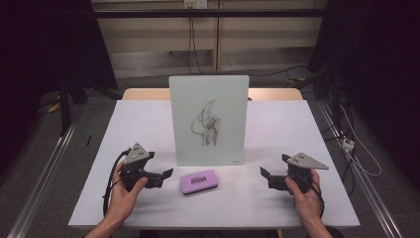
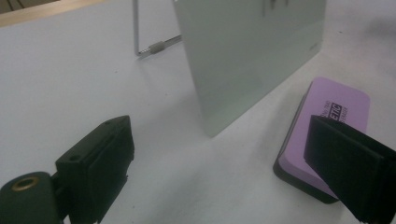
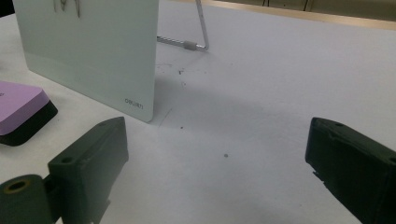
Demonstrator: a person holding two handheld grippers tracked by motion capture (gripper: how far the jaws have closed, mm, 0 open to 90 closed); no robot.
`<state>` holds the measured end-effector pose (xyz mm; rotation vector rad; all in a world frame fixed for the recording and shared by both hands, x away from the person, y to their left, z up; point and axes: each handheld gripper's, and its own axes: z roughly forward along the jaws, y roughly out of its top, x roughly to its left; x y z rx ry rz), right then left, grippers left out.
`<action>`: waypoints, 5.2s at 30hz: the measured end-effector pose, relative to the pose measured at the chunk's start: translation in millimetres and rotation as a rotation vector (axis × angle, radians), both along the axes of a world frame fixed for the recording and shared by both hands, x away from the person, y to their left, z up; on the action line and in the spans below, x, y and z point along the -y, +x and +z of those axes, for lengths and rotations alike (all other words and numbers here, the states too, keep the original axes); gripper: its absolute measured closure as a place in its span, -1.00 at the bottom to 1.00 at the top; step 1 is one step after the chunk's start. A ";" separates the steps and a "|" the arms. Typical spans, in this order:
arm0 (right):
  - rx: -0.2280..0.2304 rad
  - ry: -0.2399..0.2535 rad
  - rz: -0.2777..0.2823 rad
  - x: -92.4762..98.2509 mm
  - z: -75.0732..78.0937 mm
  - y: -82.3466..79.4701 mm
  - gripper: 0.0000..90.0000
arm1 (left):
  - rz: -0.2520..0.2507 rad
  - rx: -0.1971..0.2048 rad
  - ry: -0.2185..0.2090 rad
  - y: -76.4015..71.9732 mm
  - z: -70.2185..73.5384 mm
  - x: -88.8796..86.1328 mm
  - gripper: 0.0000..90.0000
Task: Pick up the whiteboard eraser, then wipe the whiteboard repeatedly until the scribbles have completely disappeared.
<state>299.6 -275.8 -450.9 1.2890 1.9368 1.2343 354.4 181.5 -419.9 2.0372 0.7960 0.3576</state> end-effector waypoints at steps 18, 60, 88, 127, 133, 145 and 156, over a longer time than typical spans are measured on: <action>-0.004 -0.009 0.016 -4.3 0.1 0.9 -0.87 | -0.173 -0.052 0.042 5.2 3.9 36.2 -0.82; -0.012 -0.015 0.036 -5.5 -0.3 0.2 -0.88 | -0.419 -0.173 0.240 17.7 -5.6 97.3 -0.33; -0.021 -0.014 0.041 -7.5 -1.2 2.8 -0.88 | -0.490 -0.165 0.334 8.2 -14.0 112.0 -0.14; -0.019 -0.011 0.039 -8.0 -2.1 6.8 -0.88 | -0.381 -0.060 0.141 13.0 9.5 84.8 -0.09; -0.022 -0.015 0.045 -9.5 -2.4 6.8 -0.88 | -0.363 -0.046 0.121 14.0 15.9 79.5 -0.09; -0.023 -0.008 0.051 -7.2 -1.4 4.1 -0.88 | -0.364 0.039 0.106 11.8 42.7 82.9 -0.09; -0.020 -0.019 0.059 -9.9 -1.7 4.7 -0.88 | -0.323 0.148 0.091 22.2 78.8 80.4 -0.09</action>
